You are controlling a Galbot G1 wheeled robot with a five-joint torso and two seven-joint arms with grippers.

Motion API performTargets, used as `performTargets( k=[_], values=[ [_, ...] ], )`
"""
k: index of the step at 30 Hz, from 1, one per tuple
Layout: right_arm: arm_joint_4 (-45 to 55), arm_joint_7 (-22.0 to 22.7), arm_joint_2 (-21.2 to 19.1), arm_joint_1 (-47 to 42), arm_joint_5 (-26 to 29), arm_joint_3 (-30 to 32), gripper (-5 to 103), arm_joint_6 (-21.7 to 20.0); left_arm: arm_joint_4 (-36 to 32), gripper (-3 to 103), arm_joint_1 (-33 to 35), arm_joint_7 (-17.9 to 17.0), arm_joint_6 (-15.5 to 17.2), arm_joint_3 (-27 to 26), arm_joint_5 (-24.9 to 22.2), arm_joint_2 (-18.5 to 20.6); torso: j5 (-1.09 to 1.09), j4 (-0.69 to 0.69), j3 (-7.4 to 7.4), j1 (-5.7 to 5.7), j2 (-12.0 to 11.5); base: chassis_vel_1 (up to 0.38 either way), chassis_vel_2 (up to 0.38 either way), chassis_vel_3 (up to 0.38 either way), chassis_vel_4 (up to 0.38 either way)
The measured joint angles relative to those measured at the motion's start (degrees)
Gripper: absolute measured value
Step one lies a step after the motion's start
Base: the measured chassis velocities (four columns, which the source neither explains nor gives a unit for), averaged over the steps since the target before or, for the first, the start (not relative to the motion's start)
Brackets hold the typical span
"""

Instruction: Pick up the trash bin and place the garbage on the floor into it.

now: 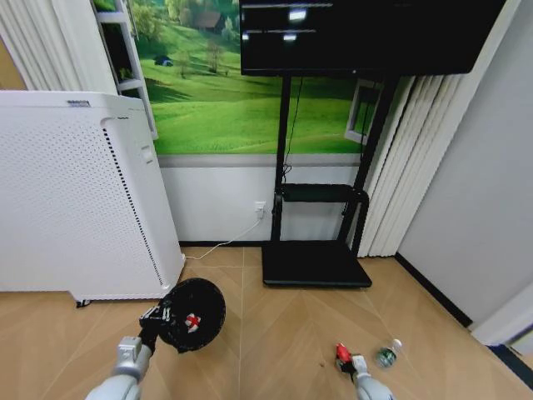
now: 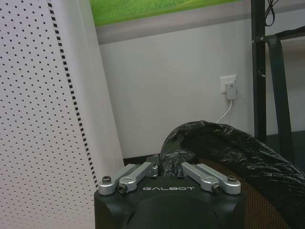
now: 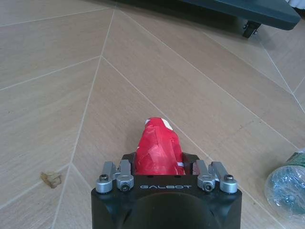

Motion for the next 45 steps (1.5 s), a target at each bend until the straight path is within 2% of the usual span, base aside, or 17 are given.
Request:
performTargets(
  k=[7,13,16,17,19,22,24,25,31,34,35,37,38,41,43,45],
  values=[
    [0.1,0.1,0.0,0.0,0.0,0.1,51,0.1,0.2,7,-0.3,0.0,0.0,0.2,0.1,-0.2,0.03,0.00,0.00,0.00,0.0,0.000,0.000,0.000,0.000],
    [5.1,0.1,-2.1,-1.7,1.0,2.3,51,-0.8,0.3,7,-1.1,0.0,0.0,0.9,0.0,0.1,0.02,0.01,0.00,0.00,0.0,0.000,0.000,0.000,0.000],
    [14.9,1.2,-4.7,-4.7,3.4,5.9,51,-2.1,0.3,7,-2.3,0.0,0.0,2.4,-0.2,0.3,0.02,0.02,0.00,0.00,0.0,0.000,0.000,0.000,0.000],
    [14.9,1.2,-4.7,-4.7,3.4,5.9,51,-2.1,0.3,7,-2.3,0.0,0.0,2.4,-0.2,0.3,0.02,0.02,0.00,0.00,0.0,0.000,0.000,0.000,0.000],
    [24.0,1.8,-7.4,-8.3,6.0,8.9,51,-2.8,0.6,7,-3.5,0.0,0.3,4.3,-0.5,0.5,0.00,0.02,0.00,0.00,0.0,0.000,0.000,0.000,0.000],
    [28.4,1.9,-9.0,-10.4,7.7,10.4,51,-3.0,0.9,7,-4.1,-0.1,0.3,5.3,-0.4,0.5,0.00,-0.02,0.00,0.00,0.0,0.000,0.000,0.000,0.000],
    [35.8,2.0,-11.5,-12.6,9.9,11.5,51,-3.0,1.5,7,-4.6,-0.1,0.4,6.7,0.6,-1.0,0.00,-0.02,0.00,0.00,0.0,0.000,0.000,0.000,0.000],
    [39.0,1.5,-12.5,-13.3,10.5,11.9,51,-2.5,1.7,7,-4.9,-0.2,0.4,7.6,1.3,-2.4,0.00,0.04,0.00,0.00,0.0,0.000,0.000,0.000,0.000],
    [46.5,-0.7,-13.5,-14.2,10.4,12.4,51,1.0,2.6,7,-6.5,-0.3,0.4,10.6,2.7,-4.2,0.02,-0.01,0.00,0.00,0.0,0.000,0.000,0.000,0.000],
    [49.7,-4.5,-12.7,-13.6,10.4,11.9,51,4.4,3.6,7,-7.9,-0.3,0.4,12.4,3.0,-4.0,0.01,0.01,0.00,0.00,0.0,0.000,0.000,0.000,0.000],
    [49.7,-4.5,-12.7,-13.6,10.4,11.9,51,4.4,3.6,7,-7.9,-0.3,0.4,12.4,3.0,-4.0,0.01,0.01,0.00,0.00,0.0,0.000,0.000,0.000,0.000],
    [50.4,-11.0,-12.2,-12.9,9.7,10.8,51,9.7,4.6,7,-9.1,-0.7,0.4,13.3,3.4,-4.3,0.01,0.01,0.00,0.00,0.0,0.000,0.000,0.000,0.000],
    [50.4,-11.0,-12.2,-12.9,9.7,10.8,51,9.7,4.6,7,-9.1,-0.7,0.4,13.3,3.4,-4.3,0.01,0.01,0.00,0.00,0.0,0.000,0.000,0.000,0.000],
    [50.6,-19.0,-11.8,-12.5,8.7,9.3,51,14.7,5.3,7,-10.1,-0.9,0.4,14.5,3.6,-5.2,0.02,0.01,0.00,0.00,0.0,0.000,0.000,0.000,0.000],
    [50.8,-20.7,-11.7,-12.5,8.7,9.0,51,15.6,5.7,7,-10.4,-0.9,0.4,15.0,3.7,-5.3,0.01,0.01,0.00,0.00,0.0,0.000,0.000,0.000,0.000],
    [51.2,-24.3,-11.6,-12.0,8.3,7.4,51,17.6,6.8,7,-12.3,-1.1,0.4,16.7,3.8,-5.5,0.01,0.00,0.00,0.00,0.0,0.000,0.000,0.000,0.000]
  ],
)
